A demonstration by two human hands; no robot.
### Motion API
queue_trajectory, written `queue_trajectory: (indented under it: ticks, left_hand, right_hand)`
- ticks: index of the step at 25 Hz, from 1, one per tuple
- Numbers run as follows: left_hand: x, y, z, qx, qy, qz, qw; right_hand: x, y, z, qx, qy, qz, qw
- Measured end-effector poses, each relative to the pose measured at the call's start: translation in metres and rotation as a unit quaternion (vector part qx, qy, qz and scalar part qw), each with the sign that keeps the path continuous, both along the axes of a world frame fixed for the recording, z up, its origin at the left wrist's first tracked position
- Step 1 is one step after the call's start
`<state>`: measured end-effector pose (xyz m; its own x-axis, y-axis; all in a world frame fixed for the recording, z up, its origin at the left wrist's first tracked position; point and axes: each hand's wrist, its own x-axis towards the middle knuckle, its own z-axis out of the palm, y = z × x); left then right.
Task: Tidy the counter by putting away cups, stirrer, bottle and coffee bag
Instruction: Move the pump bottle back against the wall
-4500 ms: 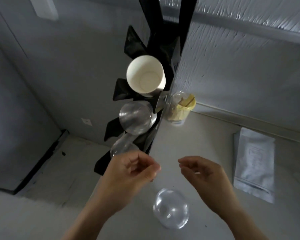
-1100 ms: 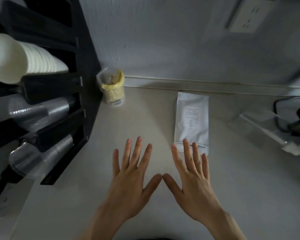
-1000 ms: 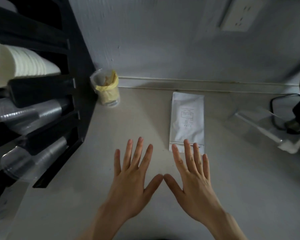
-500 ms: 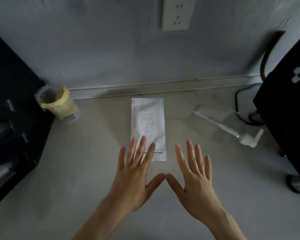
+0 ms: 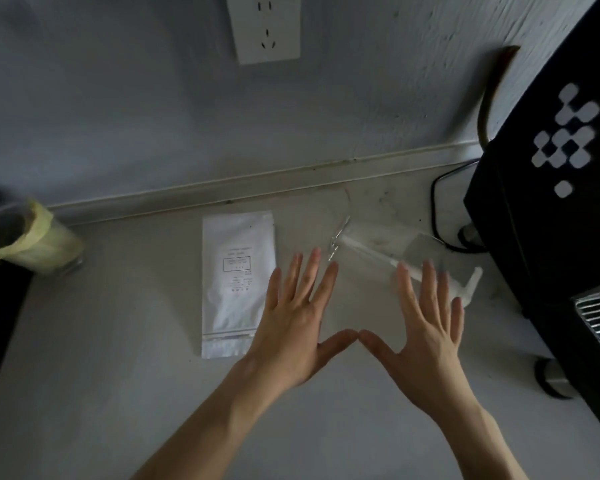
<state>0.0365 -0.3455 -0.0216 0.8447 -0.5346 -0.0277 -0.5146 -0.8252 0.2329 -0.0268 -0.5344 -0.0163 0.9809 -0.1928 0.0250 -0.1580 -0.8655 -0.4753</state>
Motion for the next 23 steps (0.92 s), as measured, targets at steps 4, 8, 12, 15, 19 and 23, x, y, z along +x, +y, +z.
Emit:
queue_trajectory:
  ticks: [4,8,12,15,19,23]
  left_hand:
    - [0.032,-0.027,-0.008,-0.034,0.012,0.002,0.999]
    - [0.059,-0.045,-0.016,-0.056,0.037,0.004,0.998]
    - [0.080,-0.054,-0.025,-0.072,0.054,-0.008,0.996]
    - [0.084,-0.062,-0.031,-0.114,0.053,-0.003,0.992]
    - [0.083,-0.065,-0.038,-0.182,0.044,0.019,0.982]
    - [0.082,-0.065,-0.041,-0.229,0.038,0.047,0.972]
  right_hand:
    - [0.024,-0.025,-0.009,0.015,0.007,-0.054,0.998]
    - [0.045,-0.042,-0.017,0.032,0.025,-0.088,0.995]
    - [0.061,-0.053,-0.025,0.013,0.042,-0.076,0.996]
    - [0.069,-0.054,-0.031,0.005,0.026,-0.074,0.997]
    - [0.076,-0.053,-0.037,-0.007,-0.025,-0.093,0.995]
    - [0.074,-0.043,-0.039,0.014,-0.052,-0.124,0.991]
